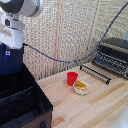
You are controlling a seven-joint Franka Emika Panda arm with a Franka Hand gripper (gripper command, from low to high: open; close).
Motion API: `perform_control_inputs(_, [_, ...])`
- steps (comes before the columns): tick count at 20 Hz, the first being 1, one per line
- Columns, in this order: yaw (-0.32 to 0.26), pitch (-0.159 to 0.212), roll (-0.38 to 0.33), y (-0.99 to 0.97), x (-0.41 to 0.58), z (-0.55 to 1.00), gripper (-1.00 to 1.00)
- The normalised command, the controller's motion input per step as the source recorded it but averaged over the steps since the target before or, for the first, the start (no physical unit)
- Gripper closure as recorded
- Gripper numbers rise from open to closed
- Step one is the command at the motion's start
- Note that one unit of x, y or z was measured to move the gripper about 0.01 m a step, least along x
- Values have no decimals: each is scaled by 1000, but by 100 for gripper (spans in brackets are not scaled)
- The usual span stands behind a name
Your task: Gently maneuver your gripper in the book's direction. Confidently hold the book by angling your gripper properly. Relocate the book to the caddy. Pinpoint the back pocket of the caddy and set the book down inside it.
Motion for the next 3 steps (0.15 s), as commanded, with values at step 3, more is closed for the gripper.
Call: perform_control_inputs(3, [20,97,44,-344,70,259,-100])
